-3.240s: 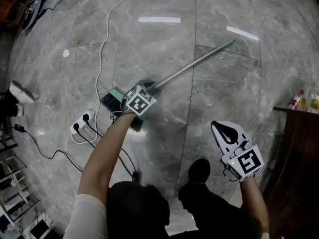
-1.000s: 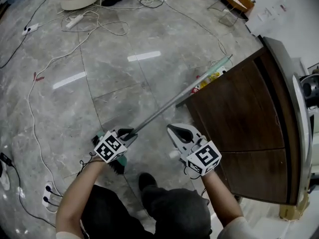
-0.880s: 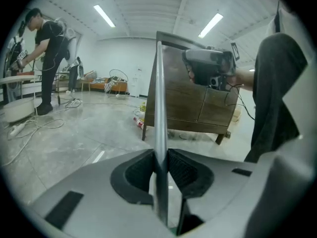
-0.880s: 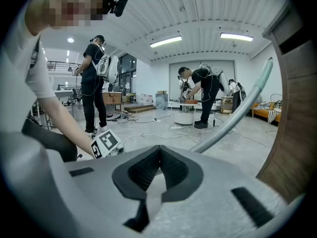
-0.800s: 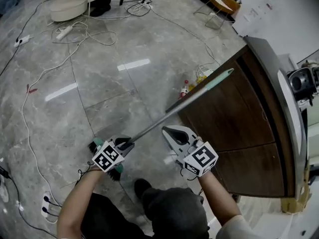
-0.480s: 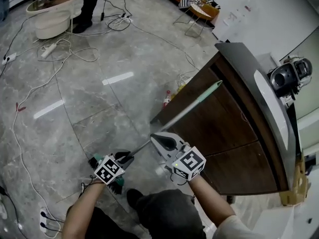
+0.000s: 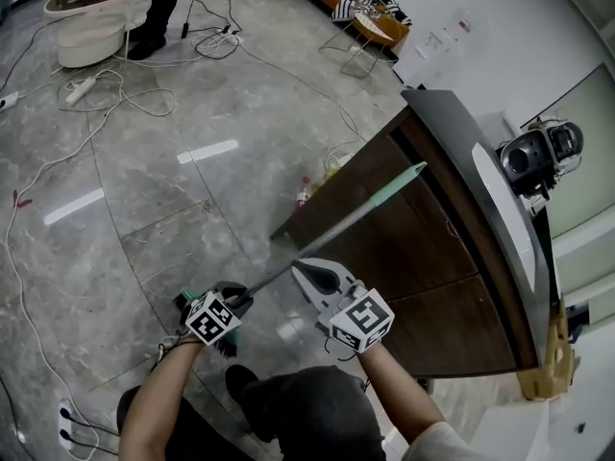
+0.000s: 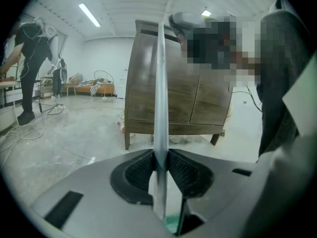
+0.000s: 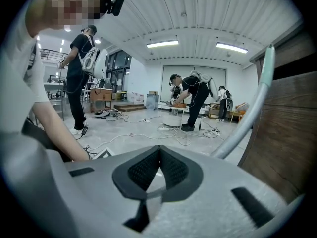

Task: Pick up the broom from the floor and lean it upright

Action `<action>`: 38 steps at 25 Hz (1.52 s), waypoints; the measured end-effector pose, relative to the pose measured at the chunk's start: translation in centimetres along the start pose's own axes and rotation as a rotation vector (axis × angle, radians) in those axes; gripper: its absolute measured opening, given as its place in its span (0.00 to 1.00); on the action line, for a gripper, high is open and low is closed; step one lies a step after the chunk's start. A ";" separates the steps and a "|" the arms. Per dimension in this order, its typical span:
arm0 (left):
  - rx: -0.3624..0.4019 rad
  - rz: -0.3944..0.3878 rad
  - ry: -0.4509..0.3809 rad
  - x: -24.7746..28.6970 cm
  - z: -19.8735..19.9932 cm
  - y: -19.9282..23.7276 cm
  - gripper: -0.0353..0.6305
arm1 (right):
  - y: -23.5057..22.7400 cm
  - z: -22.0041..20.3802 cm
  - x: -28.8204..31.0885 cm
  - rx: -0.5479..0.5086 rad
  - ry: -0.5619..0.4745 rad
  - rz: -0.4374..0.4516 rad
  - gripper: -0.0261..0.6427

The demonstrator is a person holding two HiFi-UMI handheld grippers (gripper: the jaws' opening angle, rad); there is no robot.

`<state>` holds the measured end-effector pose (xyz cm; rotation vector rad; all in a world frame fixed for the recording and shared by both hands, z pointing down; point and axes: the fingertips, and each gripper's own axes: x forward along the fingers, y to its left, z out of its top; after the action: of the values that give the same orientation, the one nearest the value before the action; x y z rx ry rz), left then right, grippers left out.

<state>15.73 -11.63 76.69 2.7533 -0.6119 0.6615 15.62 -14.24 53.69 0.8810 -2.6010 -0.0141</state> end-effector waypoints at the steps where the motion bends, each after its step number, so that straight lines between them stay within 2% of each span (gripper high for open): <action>1: -0.008 0.000 0.003 0.2 -0.3 0.2 0.18 | 0.1 -0.1 -0.1 -0.002 0.003 -0.003 0.04; 9: -0.004 -0.025 0.046 2.0 -1.3 0.6 0.18 | 0.1 -0.4 -0.9 -0.025 0.021 -0.017 0.04; 20: 0.017 -0.056 0.092 6.1 -1.8 0.4 0.18 | -1.8 -2.0 -2.2 0.015 0.019 -0.056 0.04; 27: -0.001 -0.044 0.098 7.6 -2.4 0.7 0.18 | -3.8 -3.8 -3.0 0.070 0.009 -0.084 0.04; 38: -0.022 -0.011 0.088 8.0 -2.2 1.8 0.21 | -4.5 -4.2 -3.7 0.073 0.019 -0.099 0.04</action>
<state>20.55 -15.19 82.68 2.6890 -0.5814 0.7647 22.47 -15.22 55.58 1.0306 -2.5520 0.0620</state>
